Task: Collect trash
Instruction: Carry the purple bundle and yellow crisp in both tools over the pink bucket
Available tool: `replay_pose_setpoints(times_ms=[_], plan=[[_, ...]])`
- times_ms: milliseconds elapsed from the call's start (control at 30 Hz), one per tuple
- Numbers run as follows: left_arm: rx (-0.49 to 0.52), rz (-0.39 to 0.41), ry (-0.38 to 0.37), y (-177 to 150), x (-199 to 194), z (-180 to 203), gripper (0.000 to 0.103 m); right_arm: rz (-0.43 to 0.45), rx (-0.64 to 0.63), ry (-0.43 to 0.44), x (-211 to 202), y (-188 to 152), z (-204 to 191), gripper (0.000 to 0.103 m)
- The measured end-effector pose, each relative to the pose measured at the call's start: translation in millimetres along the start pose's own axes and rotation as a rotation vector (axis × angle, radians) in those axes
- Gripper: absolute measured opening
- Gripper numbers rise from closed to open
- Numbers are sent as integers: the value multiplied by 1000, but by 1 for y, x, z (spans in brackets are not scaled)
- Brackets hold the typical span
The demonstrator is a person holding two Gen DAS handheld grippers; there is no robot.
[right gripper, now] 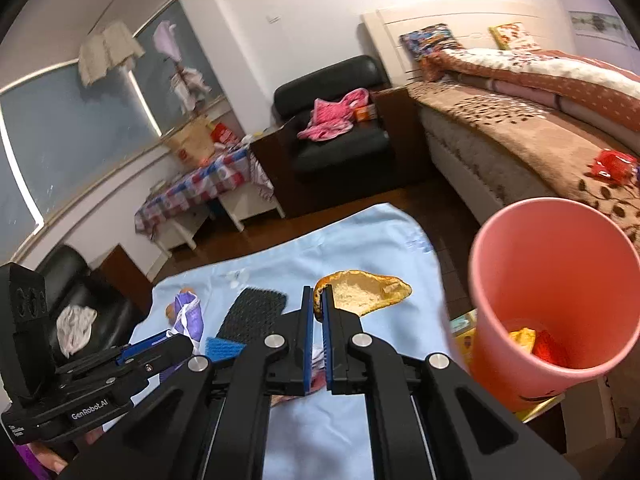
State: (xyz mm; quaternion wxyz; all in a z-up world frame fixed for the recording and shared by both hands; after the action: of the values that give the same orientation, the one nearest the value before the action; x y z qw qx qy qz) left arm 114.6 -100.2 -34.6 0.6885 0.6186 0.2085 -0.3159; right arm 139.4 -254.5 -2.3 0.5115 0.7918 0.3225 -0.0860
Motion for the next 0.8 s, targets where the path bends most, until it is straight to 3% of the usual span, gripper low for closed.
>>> replay_pose_setpoints(times_ms=[400, 800], plan=[[124, 28, -80, 25, 23, 87, 34, 133, 83, -92, -42, 31, 72, 4], [220, 26, -167, 39, 56, 175, 34, 183, 182, -155, -58, 36, 143, 4]])
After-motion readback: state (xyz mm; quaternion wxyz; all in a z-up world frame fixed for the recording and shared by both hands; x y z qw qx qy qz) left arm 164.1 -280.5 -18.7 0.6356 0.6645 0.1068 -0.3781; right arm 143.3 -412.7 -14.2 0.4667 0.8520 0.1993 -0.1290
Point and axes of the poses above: each gripper's, at about its wrist camera, not at the fingertips, and x roughly the way its jaws point, z to its right, y to its top, the point moved 10 cm from there along x, roughly the way its jaws point, and after that the axes turned 8 degrees about y, right-handed, at the moved point
